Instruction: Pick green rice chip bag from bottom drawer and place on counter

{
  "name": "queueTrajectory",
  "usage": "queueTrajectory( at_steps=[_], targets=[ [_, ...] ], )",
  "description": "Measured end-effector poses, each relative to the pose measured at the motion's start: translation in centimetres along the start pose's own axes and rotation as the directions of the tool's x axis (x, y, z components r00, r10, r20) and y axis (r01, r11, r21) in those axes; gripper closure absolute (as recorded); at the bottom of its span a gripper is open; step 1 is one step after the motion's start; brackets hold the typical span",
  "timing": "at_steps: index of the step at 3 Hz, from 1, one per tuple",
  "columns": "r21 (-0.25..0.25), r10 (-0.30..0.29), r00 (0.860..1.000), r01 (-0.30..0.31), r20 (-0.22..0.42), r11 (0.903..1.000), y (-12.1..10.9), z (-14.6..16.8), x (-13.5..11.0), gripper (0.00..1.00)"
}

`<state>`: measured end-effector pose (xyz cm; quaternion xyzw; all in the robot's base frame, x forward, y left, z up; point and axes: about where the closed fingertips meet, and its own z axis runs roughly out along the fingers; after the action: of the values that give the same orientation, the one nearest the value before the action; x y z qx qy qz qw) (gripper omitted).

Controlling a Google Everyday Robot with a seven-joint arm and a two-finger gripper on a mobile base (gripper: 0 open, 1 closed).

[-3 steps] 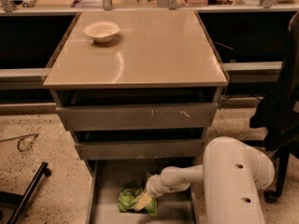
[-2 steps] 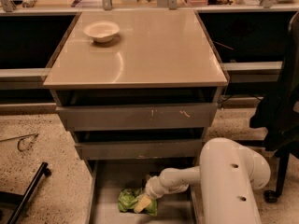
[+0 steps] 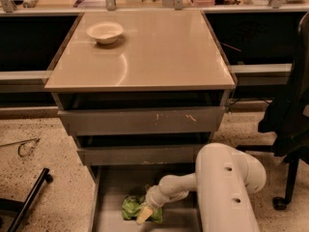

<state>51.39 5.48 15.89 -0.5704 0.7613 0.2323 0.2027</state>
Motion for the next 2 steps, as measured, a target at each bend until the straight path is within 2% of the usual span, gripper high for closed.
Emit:
queueTrajectory(
  at_steps=[1, 2],
  targets=[
    [-0.030, -0.016, 1.000, 0.016, -0.022, 0.9994, 0.5, 1.5, 0.4, 0.00],
    [-0.035, -0.031, 0.999, 0.030, -0.022, 0.9989, 0.5, 2.7, 0.3, 0.19]
  ],
)
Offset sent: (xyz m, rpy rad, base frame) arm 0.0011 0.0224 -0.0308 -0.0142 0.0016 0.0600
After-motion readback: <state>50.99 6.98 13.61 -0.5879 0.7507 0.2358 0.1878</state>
